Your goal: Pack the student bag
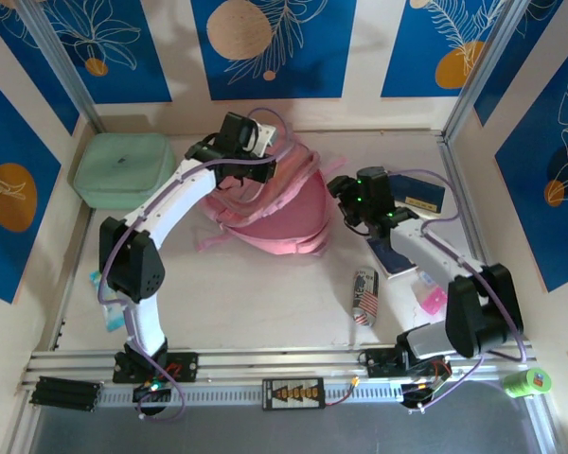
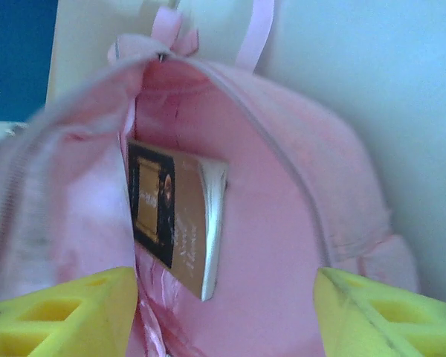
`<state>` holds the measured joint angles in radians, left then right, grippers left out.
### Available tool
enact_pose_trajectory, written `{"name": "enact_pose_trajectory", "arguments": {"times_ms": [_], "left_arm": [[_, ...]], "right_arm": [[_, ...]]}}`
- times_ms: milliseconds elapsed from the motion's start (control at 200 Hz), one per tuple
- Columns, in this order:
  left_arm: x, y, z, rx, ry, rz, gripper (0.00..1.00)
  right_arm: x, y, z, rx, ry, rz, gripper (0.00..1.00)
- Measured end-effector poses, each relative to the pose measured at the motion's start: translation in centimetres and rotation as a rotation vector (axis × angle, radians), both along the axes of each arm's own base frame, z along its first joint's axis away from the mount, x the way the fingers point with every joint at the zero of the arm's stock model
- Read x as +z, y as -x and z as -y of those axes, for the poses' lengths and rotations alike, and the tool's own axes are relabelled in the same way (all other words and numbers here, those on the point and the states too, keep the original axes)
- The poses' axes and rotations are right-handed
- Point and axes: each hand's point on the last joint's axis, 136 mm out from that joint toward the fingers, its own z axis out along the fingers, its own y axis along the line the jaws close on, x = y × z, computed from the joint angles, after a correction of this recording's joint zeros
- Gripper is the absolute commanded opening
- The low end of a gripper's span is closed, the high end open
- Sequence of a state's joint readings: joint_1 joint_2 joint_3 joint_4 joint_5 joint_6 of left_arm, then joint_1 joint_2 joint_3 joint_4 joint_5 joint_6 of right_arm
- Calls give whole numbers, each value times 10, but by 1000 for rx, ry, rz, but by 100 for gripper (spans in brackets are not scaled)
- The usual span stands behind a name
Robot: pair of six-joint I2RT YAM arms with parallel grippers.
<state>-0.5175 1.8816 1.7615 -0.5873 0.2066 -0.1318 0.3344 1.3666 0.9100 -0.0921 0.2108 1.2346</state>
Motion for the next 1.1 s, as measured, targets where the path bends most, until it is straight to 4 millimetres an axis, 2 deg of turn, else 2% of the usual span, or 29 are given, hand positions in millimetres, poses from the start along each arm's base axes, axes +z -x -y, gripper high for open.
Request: {"name": "enact_pose_trajectory", "arguments": {"times_ms": [90,195,335,460,610,690,790,920,1100], "left_arm": [[-15,10,8,-24,23,-47,44],[-27,16,13,-24,56,-76,66],[-44,29,-2,42,88,-121,81],[-47,33,-37,180,119,-141,82],[-52,27,-105,437,163,-166,82],[-66,31,-140,573,192,-209,81],[-95,40,-174,720,226,-290,79],[-126,50,-195,839,257,-379,74],[-140,36,-195,885,287,-402,68]], "right_arm": [[2,6,15,-17,48,-8,69],[-5,13,20,5,93,-36,73],[-11,16,13,73,120,-43,76],[-20,18,-3,152,134,-52,77],[-35,25,-23,232,147,-83,77],[-39,28,-29,255,150,-96,77],[-40,27,-31,264,156,-106,77],[-39,25,-33,271,159,-108,77],[-44,24,-35,281,154,-126,74]]}}
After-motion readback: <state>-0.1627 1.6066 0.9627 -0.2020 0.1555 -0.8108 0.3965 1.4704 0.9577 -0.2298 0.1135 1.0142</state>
